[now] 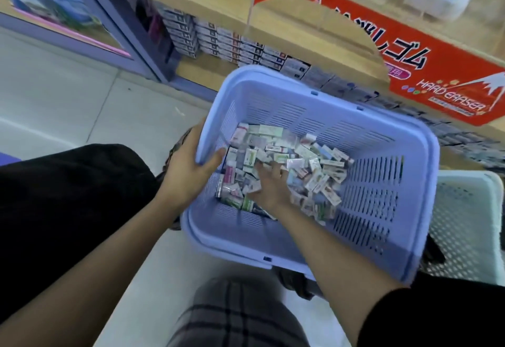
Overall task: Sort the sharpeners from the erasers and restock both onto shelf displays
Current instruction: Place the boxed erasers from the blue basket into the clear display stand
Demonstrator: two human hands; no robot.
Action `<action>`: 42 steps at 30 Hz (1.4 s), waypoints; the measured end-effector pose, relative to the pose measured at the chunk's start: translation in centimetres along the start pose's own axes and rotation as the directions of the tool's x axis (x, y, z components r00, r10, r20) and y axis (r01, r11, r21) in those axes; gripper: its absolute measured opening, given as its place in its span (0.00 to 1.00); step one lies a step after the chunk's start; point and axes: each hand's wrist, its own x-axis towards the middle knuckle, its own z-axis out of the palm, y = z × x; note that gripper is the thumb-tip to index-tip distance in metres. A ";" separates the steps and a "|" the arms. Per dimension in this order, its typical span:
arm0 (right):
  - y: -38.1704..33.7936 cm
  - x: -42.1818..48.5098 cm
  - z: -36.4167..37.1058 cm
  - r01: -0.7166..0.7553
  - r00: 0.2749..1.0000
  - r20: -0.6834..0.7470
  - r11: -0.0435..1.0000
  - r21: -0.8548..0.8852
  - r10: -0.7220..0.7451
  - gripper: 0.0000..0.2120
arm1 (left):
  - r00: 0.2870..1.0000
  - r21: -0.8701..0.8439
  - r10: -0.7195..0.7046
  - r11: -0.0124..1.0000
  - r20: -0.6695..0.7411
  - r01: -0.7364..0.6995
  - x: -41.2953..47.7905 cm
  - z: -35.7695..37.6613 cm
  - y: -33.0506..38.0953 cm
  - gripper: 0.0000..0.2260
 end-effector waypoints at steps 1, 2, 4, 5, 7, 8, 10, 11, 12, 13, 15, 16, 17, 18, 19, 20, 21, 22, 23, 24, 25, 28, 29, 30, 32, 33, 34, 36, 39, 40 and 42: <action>0.0 -0.2 0.4 0.009 1.000 -0.027 1.000 -0.024 -0.009 0.39 | 1.000 0.000 -0.002 1.000 -0.001 0.002 0.0 0.0 0.0 0.22; 0.1 -0.2 0.5 0.020 0.999 -0.036 0.998 -0.056 -0.022 0.39 | 1.000 -0.007 0.000 1.000 -0.003 0.000 0.1 0.0 -0.1 0.22; 0.5 0.1 0.1 0.030 0.999 -0.007 0.992 -0.124 -0.031 0.41 | 1.000 -0.018 0.004 1.000 0.004 -0.003 0.0 0.0 -0.1 0.21; 0.7 0.4 -0.2 0.024 1.000 0.015 0.989 -0.144 -0.022 0.42 | 1.000 -0.017 0.006 1.000 0.007 -0.006 0.0 0.0 -0.1 0.21; 0.6 1.1 -0.3 -0.005 0.999 0.052 0.992 -0.129 0.011 0.45 | 1.000 -0.016 0.011 1.000 0.010 -0.011 0.0 0.0 0.0 0.21; 0.4 1.3 -0.1 -0.022 0.998 0.060 0.995 -0.097 0.028 0.46 | 1.000 -0.021 0.007 1.000 0.009 -0.006 0.0 0.0 0.0 0.21; 0.1 1.4 0.6 -0.033 0.999 0.034 0.999 -0.026 0.034 0.45 | 1.000 -0.037 -0.007 0.999 0.001 0.007 -0.1 0.1 0.1 0.20; 0.1 1.3 1.0 -0.023 1.000 0.009 1.000 0.004 0.023 0.45 | 1.000 -0.040 -0.008 0.999 -0.004 0.008 -0.1 0.1 0.2 0.20; 0.1 1.0 1.4 -0.003 1.000 -0.018 0.999 0.039 0.004 0.43 | 1.000 -0.041 -0.008 0.999 -0.004 0.008 0.0 0.0 0.2 0.19; 0.3 0.9 1.7 0.020 0.999 -0.043 0.997 0.080 -0.017 0.41 | 1.000 -0.043 -0.006 0.999 -0.002 0.006 0.0 0.0 0.1 0.18; 0.8 0.6 2.0 0.068 0.995 -0.086 0.979 0.194 -0.052 0.33 | 1.000 -0.049 -0.003 0.999 0.001 0.003 -0.1 0.0 0.1 0.16; 1.1 0.4 1.9 0.091 0.992 -0.112 0.958 0.271 -0.062 0.28 | 1.000 -0.057 -0.004 0.998 0.002 0.004 -0.1 0.0 0.1 0.16; 1.2 0.3 1.6 0.107 0.989 -0.132 0.930 0.351 -0.064 0.25 | 1.000 -0.069 -0.006 0.998 0.006 0.006 -0.1 0.0 0.1 0.16; 1.4 0.1 1.1 0.112 0.989 -0.132 0.900 0.421 -0.062 0.24 | 1.000 -0.080 -0.008 0.997 0.009 0.009 -0.1 0.0 0.2 0.16; 1.6 -0.1 0.5 0.111 0.991 -0.121 0.881 0.460 -0.062 0.22 | 1.000 -0.086 -0.011 0.996 0.013 0.012 -0.2 0.0 0.3 0.17; 1.8 -0.3 -0.1 0.100 0.992 -0.113 0.865 0.491 -0.050 0.21 | 1.000 -0.089 -0.011 0.996 0.014 0.013 -0.2 -0.1 0.4 0.17; 1.9 -0.7 -0.8 0.081 0.994 -0.107 0.842 0.533 -0.027 0.19 | 1.000 -0.093 -0.012 0.996 0.013 0.013 -0.2 0.0 0.4 0.18; 1.9 -1.1 -1.5 0.062 0.994 -0.111 0.804 0.592 0.006 0.18 | 1.000 -0.094 -0.013 0.995 0.011 0.014 -0.2 -0.1 0.4 0.19; 1.9 -1.5 -2.2 0.056 0.992 -0.125 0.753 0.656 0.035 0.17 | 1.000 -0.083 -0.017 0.996 0.010 0.017 -0.3 -0.1 0.5 0.19; 1.8 -2.1 -3.1 0.062 0.989 -0.140 0.702 0.710 0.055 0.16 | 1.000 -0.063 -0.019 0.998 0.005 0.019 -0.3 -0.1 0.6 0.20; 1.5 -3.0 -4.3 0.075 0.986 -0.155 0.663 0.745 0.062 0.16 | 1.000 -0.032 -0.020 0.999 -0.003 0.020 -0.4 -0.2 0.8 0.20; 0.2 -6.5 -8.2 0.137 0.980 -0.194 0.550 0.824 0.048 0.16 | 0.997 0.067 -0.005 0.998 -0.079 0.011 -1.2 -0.7 2.6 0.22; -0.4 -7.9 -9.6 0.160 0.979 -0.203 0.496 0.854 0.034 0.16 | 0.994 0.100 0.027 0.995 -0.110 -0.016 -1.5 -1.0 3.5 0.23; -0.9 -9.2 -11.0 0.186 0.976 -0.216 0.452 0.872 0.017 0.16 | 0.989 0.139 0.082 0.988 -0.123 -0.064 -1.9 -1.4 4.5 0.23; -2.3 -12.2 -13.8 0.256 0.961 -0.276 0.439 0.861 -0.020 0.16 | 0.983 0.155 0.174 0.974 -0.058 -0.163 -2.5 -2.0 6.9 0.22; -3.0 -13.7 -15.1 0.300 0.948 -0.315 0.441 0.846 -0.041 0.16 | 0.982 0.116 0.188 0.975 0.017 -0.189 -2.9 -2.3 8.4 0.21; -3.7 -15.2 -16.3 0.343 0.933 -0.355 0.434 0.833 -0.058 0.16 | 0.974 0.073 0.198 0.976 0.115 -0.207 -3.4 -2.6 10.2 0.21; -5.0 -18.1 -18.3 0.424 0.897 -0.436 0.419 0.802 -0.073 0.15 | 0.928 0.022 0.215 0.972 0.303 -0.232 -4.7 -2.8 13.8 0.22; -6.7 -21.5 -19.9 0.550 0.821 -0.567 0.359 0.754 -0.065 0.14 | 0.875 -0.079 0.227 0.974 0.428 -0.214 -6.6 -2.5 17.8 0.17; -7.2 -22.3 -20.2 0.586 0.794 -0.605 0.321 0.744 -0.048 0.14 | 0.868 -0.114 0.239 0.971 0.435 -0.210 -7.2 -2.3 18.8 0.17; -8.0 -23.6 -20.6 0.629 0.757 -0.653 0.263 0.732 0.006 0.14 | 0.857 -0.158 0.273 0.961 0.438 -0.225 -8.2 -1.9 20.1 0.19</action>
